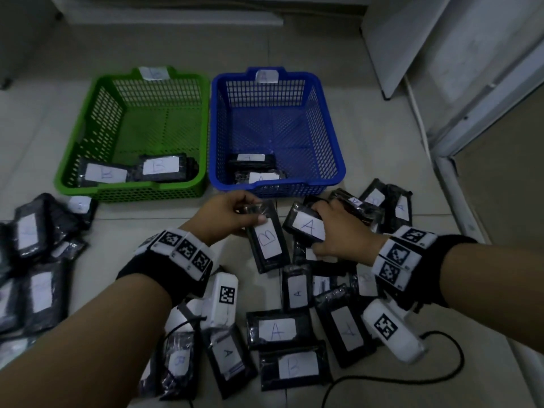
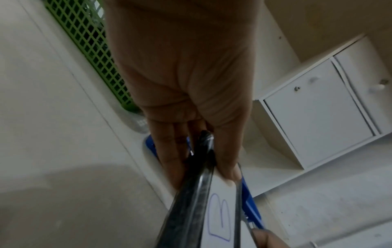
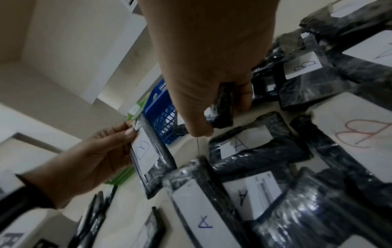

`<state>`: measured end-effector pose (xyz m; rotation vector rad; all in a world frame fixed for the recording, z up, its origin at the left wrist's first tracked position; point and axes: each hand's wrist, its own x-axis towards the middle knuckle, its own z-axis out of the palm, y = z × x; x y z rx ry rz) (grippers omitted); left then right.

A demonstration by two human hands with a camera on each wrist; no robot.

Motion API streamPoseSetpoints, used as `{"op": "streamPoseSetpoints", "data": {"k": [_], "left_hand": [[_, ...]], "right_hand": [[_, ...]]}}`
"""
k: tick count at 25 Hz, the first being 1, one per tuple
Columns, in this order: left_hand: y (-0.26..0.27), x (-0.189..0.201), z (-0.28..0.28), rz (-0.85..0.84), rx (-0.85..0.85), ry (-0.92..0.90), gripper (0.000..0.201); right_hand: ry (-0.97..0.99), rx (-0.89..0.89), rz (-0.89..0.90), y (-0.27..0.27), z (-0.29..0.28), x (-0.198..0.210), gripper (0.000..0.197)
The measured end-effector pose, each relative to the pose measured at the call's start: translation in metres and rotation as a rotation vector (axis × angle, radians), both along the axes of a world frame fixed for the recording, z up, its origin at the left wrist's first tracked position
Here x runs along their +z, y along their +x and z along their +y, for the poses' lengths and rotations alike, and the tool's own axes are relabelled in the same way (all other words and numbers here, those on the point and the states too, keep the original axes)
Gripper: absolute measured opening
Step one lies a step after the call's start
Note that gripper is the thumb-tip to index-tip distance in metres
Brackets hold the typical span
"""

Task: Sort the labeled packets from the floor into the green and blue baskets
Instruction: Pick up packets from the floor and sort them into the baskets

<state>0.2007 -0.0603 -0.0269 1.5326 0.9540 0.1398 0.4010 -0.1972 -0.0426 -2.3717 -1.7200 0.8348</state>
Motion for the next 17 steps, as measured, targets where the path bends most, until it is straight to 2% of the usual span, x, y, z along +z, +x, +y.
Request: {"op": "streamPoseSetpoints", "data": {"k": [4,7,9,12,14,17], "left_hand": [[0.008,0.017,0.012,-0.155,0.121,0.009,0.026],[0.008,0.020,0.026,-0.263,0.258,0.029,0.026],[0.002,0.017,0.039,-0.299,0.386,0.053,0.026],[-0.017,0.013,0.058,-0.333,0.562,0.070,0.029],[-0.036,0.011,0.070,-0.376,0.654,0.105,0.033],[-0.057,0.004,0.083,-0.392,0.783,0.202,0.033]], "right_hand": [[0.299,-0.143,0.257,-0.001,0.009,0.031,0.053],[0.434,-0.181,0.262,0.000,0.049,0.042,0.054],[0.420,-0.183,0.233,-0.001,0.084,0.040,0.051],[0.400,-0.172,0.289,-0.008,0.124,0.025,0.041],[0.352,-0.141,0.339,-0.015,0.139,0.016,0.038],[0.288,-0.093,0.268,-0.022,0.144,0.006,0.033]]}}
